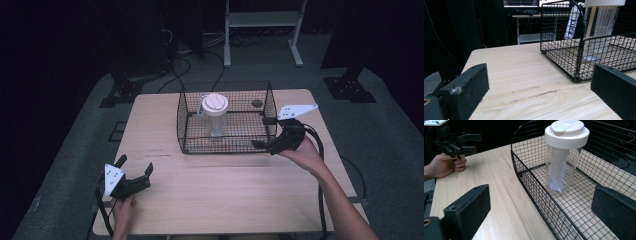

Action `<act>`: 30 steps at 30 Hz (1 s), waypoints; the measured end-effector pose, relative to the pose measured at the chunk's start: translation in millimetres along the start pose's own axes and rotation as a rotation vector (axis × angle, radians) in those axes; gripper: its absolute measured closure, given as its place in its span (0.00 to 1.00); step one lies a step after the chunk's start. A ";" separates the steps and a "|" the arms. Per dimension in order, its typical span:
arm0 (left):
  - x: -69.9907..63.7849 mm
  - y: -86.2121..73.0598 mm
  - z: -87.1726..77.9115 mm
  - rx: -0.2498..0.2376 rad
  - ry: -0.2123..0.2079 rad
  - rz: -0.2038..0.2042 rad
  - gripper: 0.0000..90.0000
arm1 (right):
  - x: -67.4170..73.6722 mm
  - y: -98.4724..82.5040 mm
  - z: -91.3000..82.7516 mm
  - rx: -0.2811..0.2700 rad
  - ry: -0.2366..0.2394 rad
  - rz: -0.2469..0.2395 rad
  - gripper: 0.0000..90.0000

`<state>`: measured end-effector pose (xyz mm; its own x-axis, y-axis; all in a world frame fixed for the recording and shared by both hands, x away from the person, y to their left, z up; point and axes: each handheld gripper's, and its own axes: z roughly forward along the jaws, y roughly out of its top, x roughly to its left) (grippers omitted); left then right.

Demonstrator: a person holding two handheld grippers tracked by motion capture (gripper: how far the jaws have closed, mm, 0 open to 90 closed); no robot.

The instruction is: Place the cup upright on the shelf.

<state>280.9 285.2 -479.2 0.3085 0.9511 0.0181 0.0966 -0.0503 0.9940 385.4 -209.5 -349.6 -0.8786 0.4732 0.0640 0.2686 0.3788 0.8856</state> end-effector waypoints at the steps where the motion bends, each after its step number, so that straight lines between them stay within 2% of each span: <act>1: -0.1 0.0 0.0 0.001 0.000 0.001 0.01 | 0.2 -1.6 -1.4 0.001 0.001 0.003 0.02; 17: -0.5 0.1 -0.1 0.004 0.004 0.008 0.01 | 4.2 -25.8 -26.2 -0.019 -0.021 0.033 0.02; 30: -1.2 0.1 0.0 0.006 0.004 0.013 0.01 | 3.0 -48.3 -30.5 -0.010 -0.026 0.066 0.02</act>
<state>280.6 284.0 -479.1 0.3057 0.9516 0.0316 0.0986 -0.0647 0.9930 357.7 -250.6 -378.2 -0.8485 0.5176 0.1104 0.3214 0.3380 0.8846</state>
